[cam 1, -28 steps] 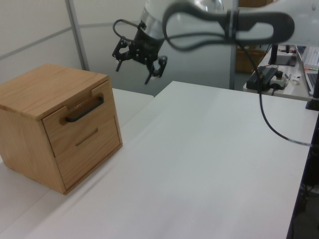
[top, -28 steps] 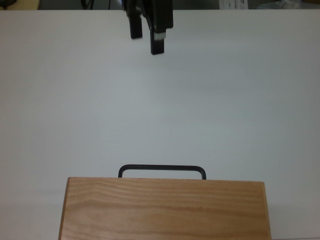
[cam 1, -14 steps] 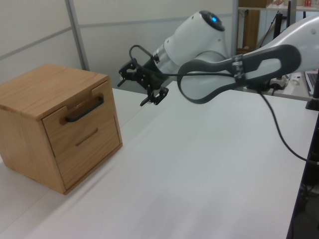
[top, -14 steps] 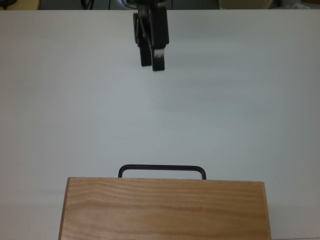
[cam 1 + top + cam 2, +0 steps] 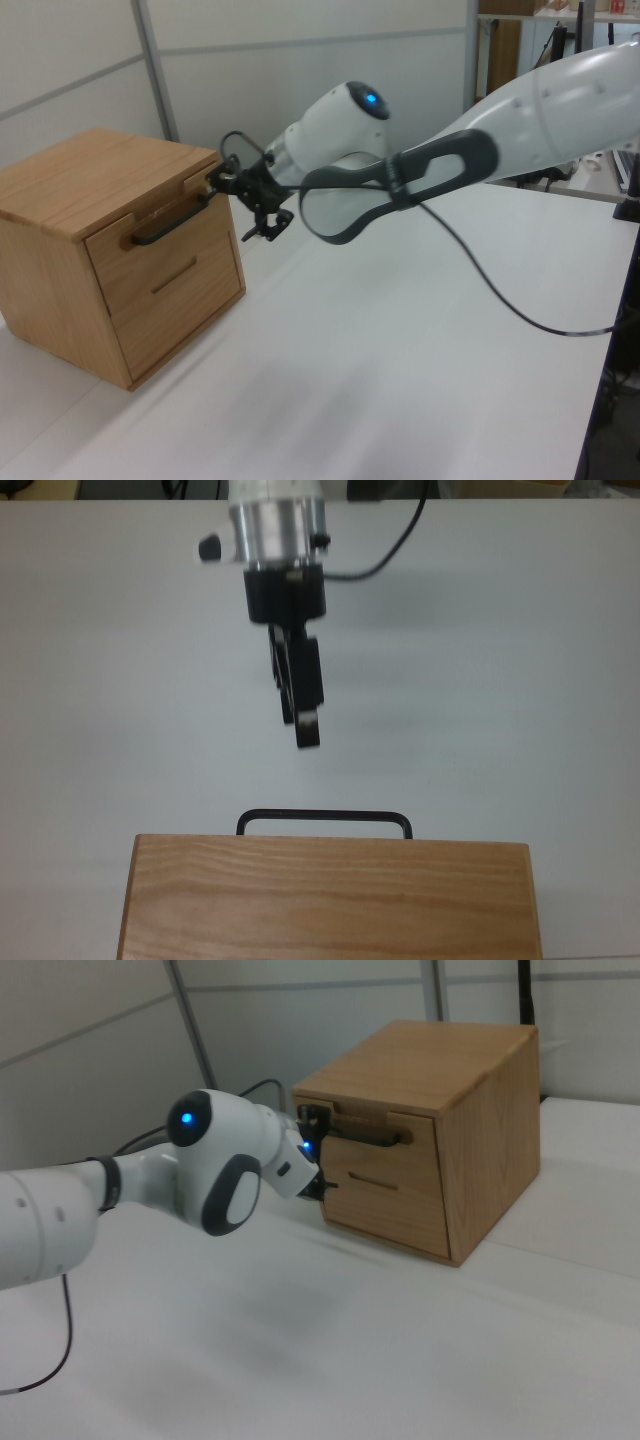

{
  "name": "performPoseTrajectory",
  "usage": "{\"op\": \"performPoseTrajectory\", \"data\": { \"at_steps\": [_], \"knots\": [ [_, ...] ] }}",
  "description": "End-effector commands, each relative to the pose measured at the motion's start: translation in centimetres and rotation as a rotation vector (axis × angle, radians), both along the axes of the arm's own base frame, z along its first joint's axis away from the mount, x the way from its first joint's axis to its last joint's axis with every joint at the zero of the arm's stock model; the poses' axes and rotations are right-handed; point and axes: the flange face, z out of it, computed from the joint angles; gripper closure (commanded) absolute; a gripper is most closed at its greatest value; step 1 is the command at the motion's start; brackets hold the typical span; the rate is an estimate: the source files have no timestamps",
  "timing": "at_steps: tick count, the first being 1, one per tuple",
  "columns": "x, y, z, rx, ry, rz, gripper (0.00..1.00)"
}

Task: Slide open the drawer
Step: 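Close the gripper around the black drawer handle, then pull the handle outward, sliding the upper drawer out of the cabinet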

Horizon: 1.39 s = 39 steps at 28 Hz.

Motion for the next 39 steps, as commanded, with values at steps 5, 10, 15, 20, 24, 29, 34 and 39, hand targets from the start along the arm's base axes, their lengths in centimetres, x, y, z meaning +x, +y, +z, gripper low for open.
{"op": "performPoseTrajectory", "data": {
  "at_steps": [5,10,15,20,24,29,34,39],
  "knots": [
    [5.1,1.1,-0.4,0.018,-0.066,0.01,0.04],
    [6.0,1.9,-2.2,-0.024,-0.079,0.034,0.11],
    [6.2,2.1,-2.9,-0.052,-0.093,0.047,0.54],
    [6.2,2.1,-2.8,-0.057,-0.095,0.05,0.83],
    [6.1,2.1,-2.5,-0.061,-0.099,0.052,0.91],
    [5.9,2.1,-1.5,-0.06,-0.112,0.052,0.91],
    [5.4,2.4,0.0,-0.055,-0.13,0.054,0.91],
    [4.7,3.1,1.7,-0.054,-0.147,0.064,0.91]
  ]
}}
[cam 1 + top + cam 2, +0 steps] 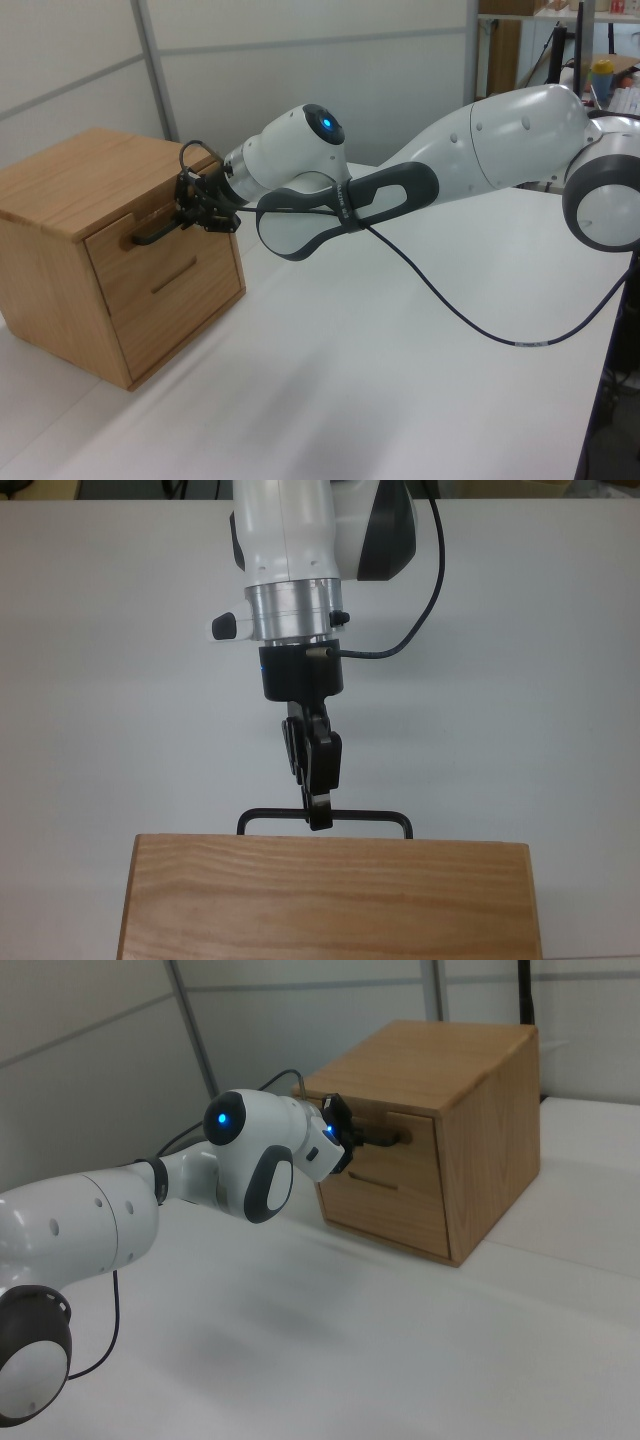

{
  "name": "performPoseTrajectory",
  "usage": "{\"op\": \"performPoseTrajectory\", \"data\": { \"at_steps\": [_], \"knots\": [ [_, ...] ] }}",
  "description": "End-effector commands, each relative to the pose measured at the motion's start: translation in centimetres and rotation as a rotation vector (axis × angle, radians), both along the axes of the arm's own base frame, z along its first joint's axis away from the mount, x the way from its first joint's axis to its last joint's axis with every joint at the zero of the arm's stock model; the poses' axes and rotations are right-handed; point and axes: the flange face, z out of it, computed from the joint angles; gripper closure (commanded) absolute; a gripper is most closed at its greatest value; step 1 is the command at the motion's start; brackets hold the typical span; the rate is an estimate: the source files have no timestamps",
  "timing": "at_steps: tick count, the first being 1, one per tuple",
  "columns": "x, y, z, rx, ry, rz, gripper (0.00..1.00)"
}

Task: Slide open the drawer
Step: 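Pull the handle outward, sliding the upper drawer out of the cabinet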

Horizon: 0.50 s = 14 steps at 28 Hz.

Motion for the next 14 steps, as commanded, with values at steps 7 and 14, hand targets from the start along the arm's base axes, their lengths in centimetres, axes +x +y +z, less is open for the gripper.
{"op": "performPoseTrajectory", "data": {
  "at_steps": [7,14],
  "knots": [
    [-3.0,1.0,4.2,-0.032,-0.002,0.029,1.0],
    [-4.3,0.9,5.5,-0.054,0.1,0.038,1.0]
  ]
}}
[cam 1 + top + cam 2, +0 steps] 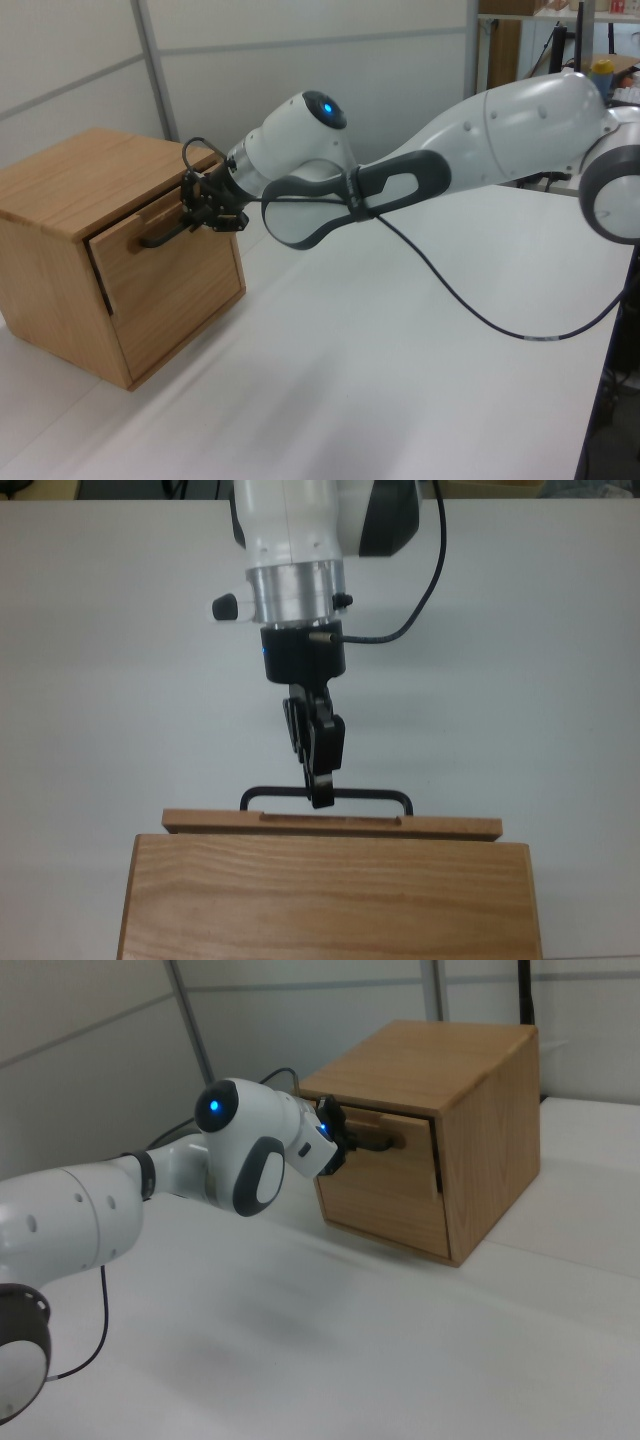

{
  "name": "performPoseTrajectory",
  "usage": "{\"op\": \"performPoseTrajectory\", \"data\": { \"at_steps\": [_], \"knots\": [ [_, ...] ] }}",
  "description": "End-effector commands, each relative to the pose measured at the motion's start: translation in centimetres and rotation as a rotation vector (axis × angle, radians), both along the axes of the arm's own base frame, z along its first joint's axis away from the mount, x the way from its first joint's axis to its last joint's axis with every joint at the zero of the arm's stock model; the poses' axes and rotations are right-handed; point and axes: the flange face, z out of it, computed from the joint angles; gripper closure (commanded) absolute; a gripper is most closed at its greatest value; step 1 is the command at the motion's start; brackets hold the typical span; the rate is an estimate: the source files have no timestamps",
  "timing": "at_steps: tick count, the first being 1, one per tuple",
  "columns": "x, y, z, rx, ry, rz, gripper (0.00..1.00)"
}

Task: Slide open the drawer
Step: 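Pull the handle outward, sliding the upper drawer out of the cabinet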

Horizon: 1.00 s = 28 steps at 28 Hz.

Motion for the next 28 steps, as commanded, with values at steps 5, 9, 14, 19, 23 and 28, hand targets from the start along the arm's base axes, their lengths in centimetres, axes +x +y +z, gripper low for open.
{"op": "performPoseTrajectory", "data": {
  "at_steps": [5,9,14,19,23,28],
  "knots": [
    [-4.2,1.0,5.7,-0.049,0.083,0.041,1.0],
    [-5.4,0.9,6.4,-0.06,0.139,0.045,1.0],
    [-7.0,0.9,7.6,-0.075,0.225,0.053,1.0],
    [-8.8,0.9,8.4,-0.104,0.33,0.083,1.0],
    [-10.0,0.8,8.1,-0.135,0.435,0.115,1.0],
    [-11.4,0.7,7.8,-0.155,0.542,0.159,1.0]
  ]
}}
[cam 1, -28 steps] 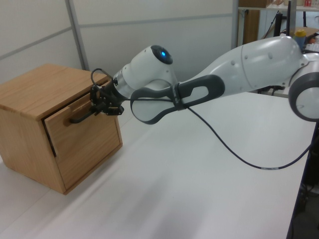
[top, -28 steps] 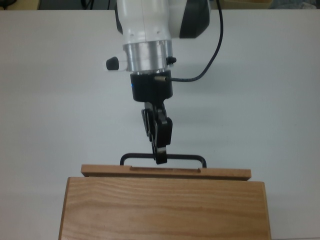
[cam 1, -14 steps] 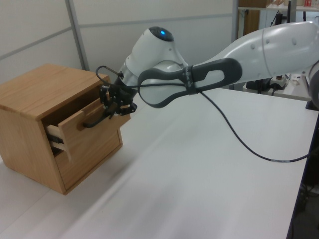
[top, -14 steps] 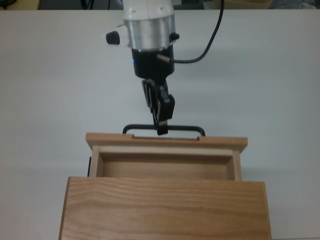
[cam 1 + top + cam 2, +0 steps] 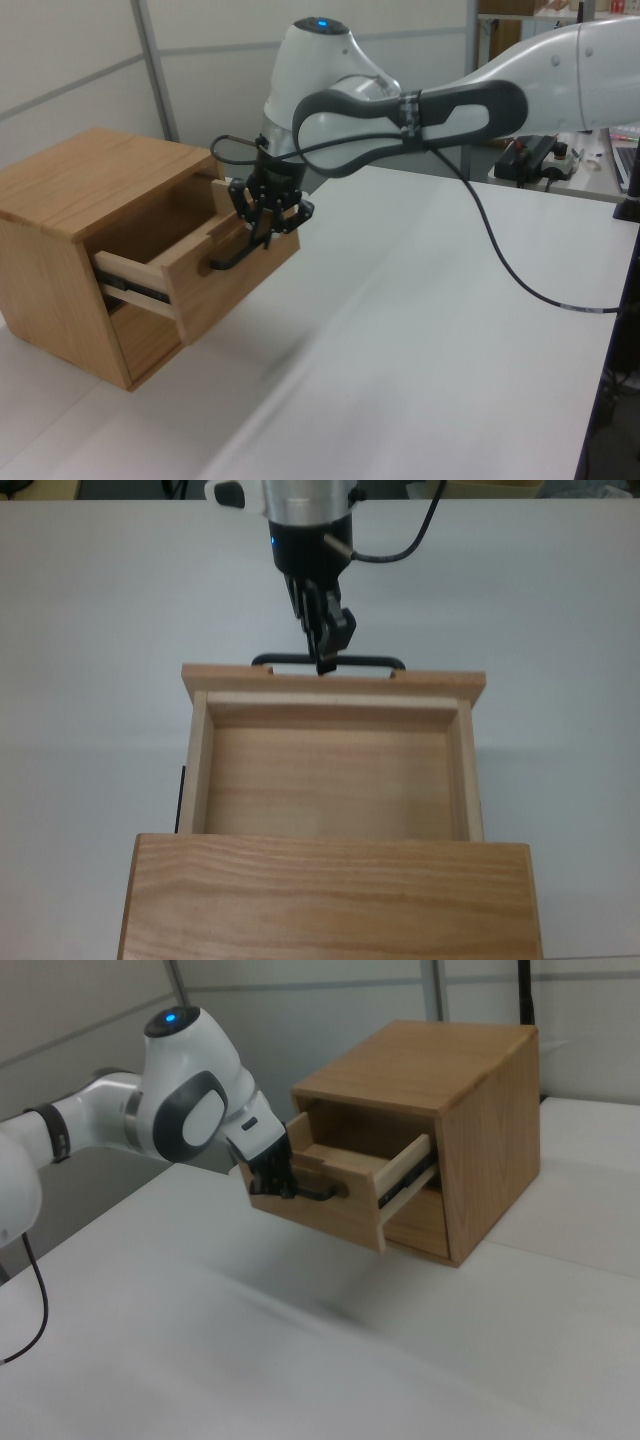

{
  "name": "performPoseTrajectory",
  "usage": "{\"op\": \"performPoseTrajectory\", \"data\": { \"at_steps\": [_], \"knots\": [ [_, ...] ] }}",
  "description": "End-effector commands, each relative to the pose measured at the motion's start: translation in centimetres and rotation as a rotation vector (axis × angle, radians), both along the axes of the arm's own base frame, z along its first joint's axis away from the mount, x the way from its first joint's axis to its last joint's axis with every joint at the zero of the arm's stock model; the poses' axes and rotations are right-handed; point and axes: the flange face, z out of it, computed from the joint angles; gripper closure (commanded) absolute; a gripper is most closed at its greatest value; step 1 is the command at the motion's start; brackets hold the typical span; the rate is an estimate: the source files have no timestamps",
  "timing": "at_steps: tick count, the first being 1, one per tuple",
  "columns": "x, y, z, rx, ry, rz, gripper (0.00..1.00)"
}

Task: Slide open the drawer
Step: 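Pull the handle outward, sliding the upper drawer out of the cabinet, then open the gripper to release the drawer handle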

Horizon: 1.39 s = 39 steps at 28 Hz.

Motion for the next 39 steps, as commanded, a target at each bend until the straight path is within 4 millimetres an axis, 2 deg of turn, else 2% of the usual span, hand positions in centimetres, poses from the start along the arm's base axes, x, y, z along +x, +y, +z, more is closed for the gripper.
{"op": "performPoseTrajectory", "data": {
  "at_steps": [1,8,22,23,24,25,26,27,37,39],
  "knots": [
    [-3.0,0.5,2.5,-0.015,0.047,0.086,1.0],
    [-4.4,-0.2,2.7,0.003,0.135,0.129,1.0],
    [-4.2,-0.3,2.5,-0.007,0.135,0.163,1.0],
    [-4.2,-0.3,2.5,-0.008,0.134,0.169,0.9],
    [-4.2,-0.3,2.5,-0.009,0.134,0.17,0.74],
    [-4.2,-0.3,2.5,-0.009,0.134,0.17,0.53],
    [-4.2,-0.3,2.4,-0.009,0.136,0.169,0.11],
    [-4.2,-0.6,2.5,-0.009,0.132,0.166,0.0],
    [-4.2,-1.0,3.7,-0.027,0.105,0.219,0.0],
    [-4.6,-1.5,4.3,-0.054,0.107,0.28,0.0]
  ]
}}
